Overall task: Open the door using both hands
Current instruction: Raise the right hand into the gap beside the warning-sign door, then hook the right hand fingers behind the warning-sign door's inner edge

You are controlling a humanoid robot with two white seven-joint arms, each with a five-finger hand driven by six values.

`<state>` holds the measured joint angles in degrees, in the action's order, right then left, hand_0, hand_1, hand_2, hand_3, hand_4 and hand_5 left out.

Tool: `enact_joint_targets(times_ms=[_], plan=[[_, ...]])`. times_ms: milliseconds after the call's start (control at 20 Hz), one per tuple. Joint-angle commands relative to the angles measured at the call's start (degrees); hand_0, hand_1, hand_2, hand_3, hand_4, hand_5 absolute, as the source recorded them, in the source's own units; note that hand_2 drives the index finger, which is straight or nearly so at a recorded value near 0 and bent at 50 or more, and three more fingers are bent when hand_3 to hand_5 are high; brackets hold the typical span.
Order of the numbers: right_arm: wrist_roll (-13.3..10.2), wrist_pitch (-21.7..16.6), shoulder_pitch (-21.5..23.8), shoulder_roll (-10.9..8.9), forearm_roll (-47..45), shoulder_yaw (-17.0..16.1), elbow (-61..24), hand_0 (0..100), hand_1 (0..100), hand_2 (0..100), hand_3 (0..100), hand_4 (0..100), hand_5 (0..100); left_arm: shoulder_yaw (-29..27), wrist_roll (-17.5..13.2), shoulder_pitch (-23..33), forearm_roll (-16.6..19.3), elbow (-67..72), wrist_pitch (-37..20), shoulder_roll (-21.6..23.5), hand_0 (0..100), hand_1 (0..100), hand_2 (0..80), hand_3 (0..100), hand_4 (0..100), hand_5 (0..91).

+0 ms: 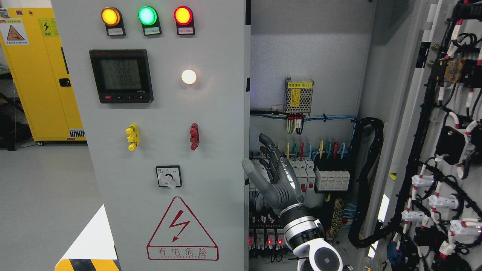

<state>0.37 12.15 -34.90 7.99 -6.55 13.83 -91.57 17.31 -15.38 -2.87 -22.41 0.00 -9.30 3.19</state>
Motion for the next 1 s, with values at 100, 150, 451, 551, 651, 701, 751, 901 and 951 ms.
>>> enact_joint_targets(times_ms=[100,150,451,551,651,701,751,901,951], plan=[[4.01,0.06,-3.24,0.09,-0.83,-4.43,4.12,0,50,4,0,0,0,0.0,0.0,-0.2,0.0,-0.62,0.07,-0.55,12,56,0.0,0,0,0.0],[4.72,0.06,-3.33,0.09,-0.83,-4.43,4.12,0,50,4,0,0,0,0.0,0.0,-0.2,0.0,-0.62,0.07,-0.55,12,56,0.0,0,0,0.0],[8.76,0.15,-3.33,0.09,-0.83,-4.52,4.03,0,50,4,0,0,0,0.0,0.0,-0.2,0.0,-0.61,0.07,-0.46,12,56,0.0,0,0,0.0],[9.56,0.15,-3.33,0.09,-0.83,-4.52,4.03,0,50,4,0,0,0,0.0,0.0,-0.2,0.0,-0.62,0.07,-0.46,12,56,0.0,0,0,0.0],[11.22,0.76,-3.41,0.09,-0.92,-4.52,4.21,0,50,4,0,0,0,0.0,0.0,-0.2,0.0,-0.62,0.16,-0.46,12,56,0.0,0,0,0.0],[12.02,1.64,-3.42,0.09,-0.92,-4.61,4.21,0,50,4,0,0,0,0.0,0.0,-0.2,0.0,-0.62,0.07,-0.46,12,56,0.0,0,0,0.0],[13.07,2.52,-3.68,0.09,-1.62,-4.87,4.21,0,50,4,0,0,0,0.0,0.0,-0.2,0.0,-0.62,0.07,-0.55,12,56,0.0,0,0,0.0],[13.52,3.14,-4.56,0.01,-5.75,-5.84,5.08,0,50,4,0,0,0,0.09,0.0,-0.47,0.09,-0.62,0.07,-0.46,12,56,0.0,0,0,0.0],[13.6,3.31,-4.82,0.01,-5.93,-5.84,5.78,0,50,4,0,0,0,0.09,0.0,-0.47,0.09,-0.62,0.07,-0.38,12,56,0.0,0,0,0.0]])
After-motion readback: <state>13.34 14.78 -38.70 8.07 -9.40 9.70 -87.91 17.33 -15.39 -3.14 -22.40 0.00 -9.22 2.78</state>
